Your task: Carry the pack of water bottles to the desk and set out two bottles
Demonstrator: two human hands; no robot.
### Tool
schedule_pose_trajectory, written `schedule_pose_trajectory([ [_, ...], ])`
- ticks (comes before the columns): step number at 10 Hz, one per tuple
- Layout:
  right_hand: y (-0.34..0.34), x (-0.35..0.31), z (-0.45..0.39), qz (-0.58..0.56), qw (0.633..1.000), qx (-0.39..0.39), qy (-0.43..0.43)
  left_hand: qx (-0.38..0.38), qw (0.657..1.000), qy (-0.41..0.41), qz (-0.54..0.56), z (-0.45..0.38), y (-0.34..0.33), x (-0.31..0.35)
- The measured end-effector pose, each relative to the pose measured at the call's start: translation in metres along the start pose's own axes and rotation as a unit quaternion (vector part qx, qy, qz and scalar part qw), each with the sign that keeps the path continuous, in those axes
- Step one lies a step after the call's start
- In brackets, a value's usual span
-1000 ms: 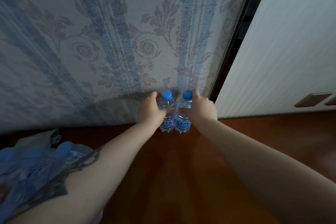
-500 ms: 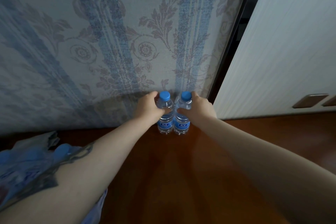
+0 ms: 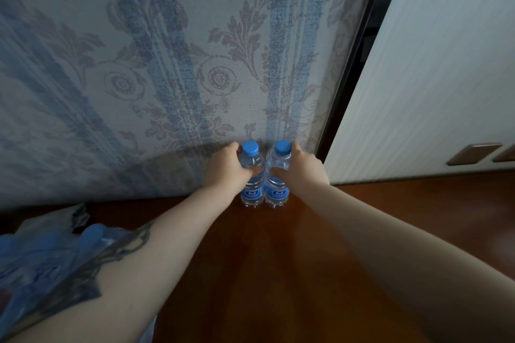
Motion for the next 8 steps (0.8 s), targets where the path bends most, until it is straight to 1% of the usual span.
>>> schedule_pose_trajectory([
  [1, -0.002, 0.001, 0.001, -0.003, 1.000, 0.002, -0.003, 0.005, 1.000, 0.007, 0.002, 0.000, -0.003, -0.004],
  [3, -0.006, 0.004, -0.003, -0.027, 0.999, -0.004, -0.018, 0.007, 0.999, 0.027, 0.045, 0.000, -0.009, -0.011],
  [4, -0.008, 0.005, -0.004, -0.041, 0.999, -0.012, -0.022, 0.005, 1.000, 0.027, 0.006, 0.003, -0.011, -0.010],
  [5, -0.003, 0.005, -0.007, -0.061, 0.997, -0.047, -0.021, -0.030, 0.998, 0.014, -0.060, 0.003, -0.013, -0.002],
  [6, 0.008, 0.005, -0.008, -0.050, 0.995, -0.083, -0.004, -0.072, 0.993, 0.036, -0.091, -0.005, -0.003, 0.006],
  [7, 0.013, 0.009, -0.004, -0.012, 0.995, -0.099, 0.008, -0.096, 0.983, 0.073, -0.137, -0.006, 0.016, 0.006],
  [8, 0.016, 0.012, 0.008, 0.036, 0.991, -0.129, 0.020, -0.071, 0.981, 0.098, -0.155, 0.008, 0.034, 0.005],
])
Point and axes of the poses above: each hand's wrist, its own z-axis away from the middle knuckle, its own y-axis out of the back of the hand, x = y × z, the point moved 5 cm from there along -z, towards the middle knuckle, and after that the axes turned 3 degrees about -y, right-handed, at the moved point
